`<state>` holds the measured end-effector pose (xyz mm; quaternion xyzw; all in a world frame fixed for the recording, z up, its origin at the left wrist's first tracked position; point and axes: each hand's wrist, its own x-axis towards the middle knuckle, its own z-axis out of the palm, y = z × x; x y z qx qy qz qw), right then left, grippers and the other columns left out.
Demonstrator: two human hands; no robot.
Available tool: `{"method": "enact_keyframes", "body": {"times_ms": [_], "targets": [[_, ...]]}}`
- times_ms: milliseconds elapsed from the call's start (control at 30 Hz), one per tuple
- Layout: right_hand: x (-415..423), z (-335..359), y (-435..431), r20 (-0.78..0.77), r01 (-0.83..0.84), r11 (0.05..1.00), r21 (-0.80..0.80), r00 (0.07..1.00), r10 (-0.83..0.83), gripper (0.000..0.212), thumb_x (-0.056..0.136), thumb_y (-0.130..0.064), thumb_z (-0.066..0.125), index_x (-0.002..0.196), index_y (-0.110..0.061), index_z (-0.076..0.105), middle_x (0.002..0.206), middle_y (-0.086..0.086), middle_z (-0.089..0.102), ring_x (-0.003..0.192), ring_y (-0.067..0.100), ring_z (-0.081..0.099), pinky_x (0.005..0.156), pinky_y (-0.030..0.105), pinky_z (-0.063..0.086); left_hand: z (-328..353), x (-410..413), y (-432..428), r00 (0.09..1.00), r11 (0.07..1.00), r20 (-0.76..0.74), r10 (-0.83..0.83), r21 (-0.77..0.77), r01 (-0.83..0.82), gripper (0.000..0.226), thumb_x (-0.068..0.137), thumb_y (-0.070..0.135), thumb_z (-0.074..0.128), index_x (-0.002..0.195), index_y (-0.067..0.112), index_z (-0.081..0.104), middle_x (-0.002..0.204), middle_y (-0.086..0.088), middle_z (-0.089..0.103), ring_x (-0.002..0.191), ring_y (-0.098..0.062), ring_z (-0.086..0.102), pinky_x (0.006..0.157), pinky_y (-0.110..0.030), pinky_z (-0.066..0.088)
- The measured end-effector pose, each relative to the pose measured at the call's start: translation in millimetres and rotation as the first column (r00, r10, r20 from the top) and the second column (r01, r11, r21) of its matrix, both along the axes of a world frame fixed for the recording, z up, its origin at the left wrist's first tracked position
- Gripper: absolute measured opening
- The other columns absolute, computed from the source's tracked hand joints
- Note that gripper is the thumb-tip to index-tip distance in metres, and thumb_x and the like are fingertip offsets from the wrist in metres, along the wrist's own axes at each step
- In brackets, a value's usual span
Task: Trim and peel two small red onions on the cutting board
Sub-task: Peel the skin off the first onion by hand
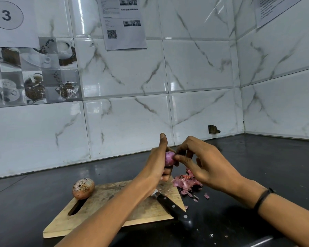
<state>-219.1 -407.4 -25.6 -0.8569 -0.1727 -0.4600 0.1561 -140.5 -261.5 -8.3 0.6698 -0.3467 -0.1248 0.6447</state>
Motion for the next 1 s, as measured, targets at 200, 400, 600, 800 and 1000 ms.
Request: {"method": "enact_keyframes", "body": {"times_ms": [200,400,600,800,1000], "targets": [[-1,-3,5,-0.019,0.04,0.971,-0.234,0.999,-0.045,0.022,0.102,-0.043,0.042,0.108,-0.025,0.052,0.099,-0.015,0.047,0.078,0.012,0.055,0.06,0.043,0.052,1,7,1,0.997,0.997,-0.063,0.052,-0.06,-0.056,0.07,0.1,0.068,0.021,0.073,0.01,0.05,0.054,-0.001,0.026,0.039,-0.01,0.017,0.037,-0.018,0.017],[-7,0,3,-0.027,0.097,0.966,-0.239,0.994,-0.107,0.017,0.097,-0.043,0.05,0.1,-0.028,0.057,0.095,-0.017,0.049,0.071,0.008,0.054,0.058,0.037,0.05,0,8,5,0.992,0.996,-0.127,0.004,-0.083,-0.014,0.075,0.1,0.068,0.022,0.072,0.008,0.056,0.044,0.001,0.029,0.034,-0.008,0.017,0.032,-0.018,0.018],[-4,1,-5,-0.014,0.193,0.98,-0.049,0.981,-0.194,0.024,0.098,-0.049,0.047,0.107,-0.034,0.063,0.096,-0.02,0.066,0.077,0.005,0.063,0.065,0.038,0.056,-1,13,4,0.984,0.995,-0.169,-0.061,-0.092,0.046,0.077,0.097,0.071,0.026,0.066,0.009,0.06,0.069,-0.011,0.043,0.033,-0.009,0.019,0.031,-0.016,0.019],[-6,4,-4,0.064,0.135,0.991,0.006,0.989,-0.135,0.015,0.097,-0.042,0.058,0.107,-0.033,0.064,0.095,-0.021,0.063,0.08,0.006,0.064,0.06,0.028,0.052,1,5,4,0.987,0.995,-0.138,-0.081,-0.061,0.074,0.075,0.099,0.069,0.024,0.068,0.009,0.058,0.057,-0.007,0.056,0.034,-0.009,0.022,0.033,-0.017,0.019],[-8,5,1,0.028,-0.004,1.0,-0.011,1.0,0.004,0.028,0.089,-0.051,0.068,0.107,-0.03,0.062,0.102,-0.019,0.058,0.085,0.011,0.062,0.063,0.015,0.04,1,-4,2,0.997,1.0,-0.076,-0.008,0.018,0.009,0.075,0.097,0.072,0.02,0.076,0.013,0.061,0.043,0.004,0.032,0.038,-0.009,0.018,0.036,-0.019,0.016]]}}
